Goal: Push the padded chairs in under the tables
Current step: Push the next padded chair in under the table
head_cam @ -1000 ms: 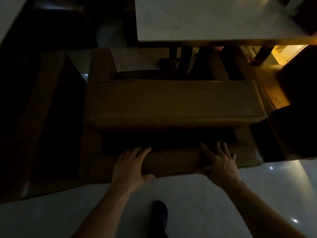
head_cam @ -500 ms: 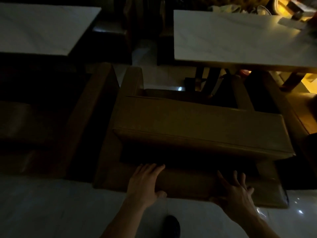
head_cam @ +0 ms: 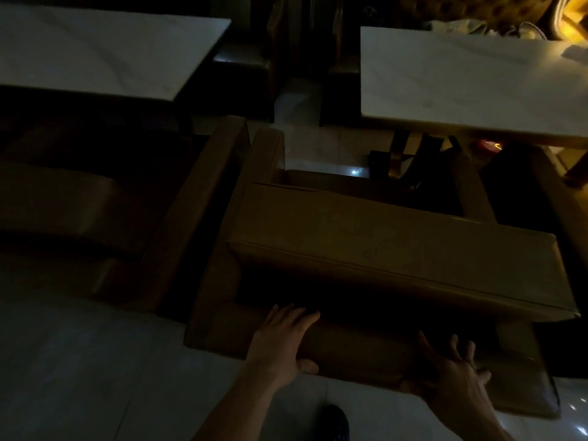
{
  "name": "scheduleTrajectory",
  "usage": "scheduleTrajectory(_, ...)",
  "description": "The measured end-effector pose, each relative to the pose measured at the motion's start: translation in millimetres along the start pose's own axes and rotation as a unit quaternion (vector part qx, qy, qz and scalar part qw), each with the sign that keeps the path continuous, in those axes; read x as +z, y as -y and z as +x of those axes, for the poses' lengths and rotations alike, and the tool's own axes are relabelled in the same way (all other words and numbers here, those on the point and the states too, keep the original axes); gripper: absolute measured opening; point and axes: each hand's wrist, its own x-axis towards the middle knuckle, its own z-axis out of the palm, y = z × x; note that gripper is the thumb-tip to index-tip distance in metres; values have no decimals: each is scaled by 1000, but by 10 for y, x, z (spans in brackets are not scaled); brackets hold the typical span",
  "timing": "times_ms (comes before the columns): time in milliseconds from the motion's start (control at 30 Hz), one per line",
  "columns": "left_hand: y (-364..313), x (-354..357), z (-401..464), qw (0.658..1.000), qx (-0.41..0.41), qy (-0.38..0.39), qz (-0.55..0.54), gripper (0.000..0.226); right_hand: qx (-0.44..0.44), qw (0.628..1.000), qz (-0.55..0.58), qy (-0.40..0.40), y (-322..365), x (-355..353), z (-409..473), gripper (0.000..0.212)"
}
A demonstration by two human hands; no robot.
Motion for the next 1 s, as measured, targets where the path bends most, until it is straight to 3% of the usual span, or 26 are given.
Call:
scheduleTrajectory(133,60,-37,152,1000,-3,-3,-7,93,-3,1000,1,2,36,-92,119,111)
scheduleTrajectory(700,36,-126,482,999,-12,-50,14,93,-45,992,-20,-118,4,-199,400,103)
scheduleTrajectory(1000,71,-89,385,999,-8,-42,-4,92,-37,993,-24,-108,35,-124,302,104)
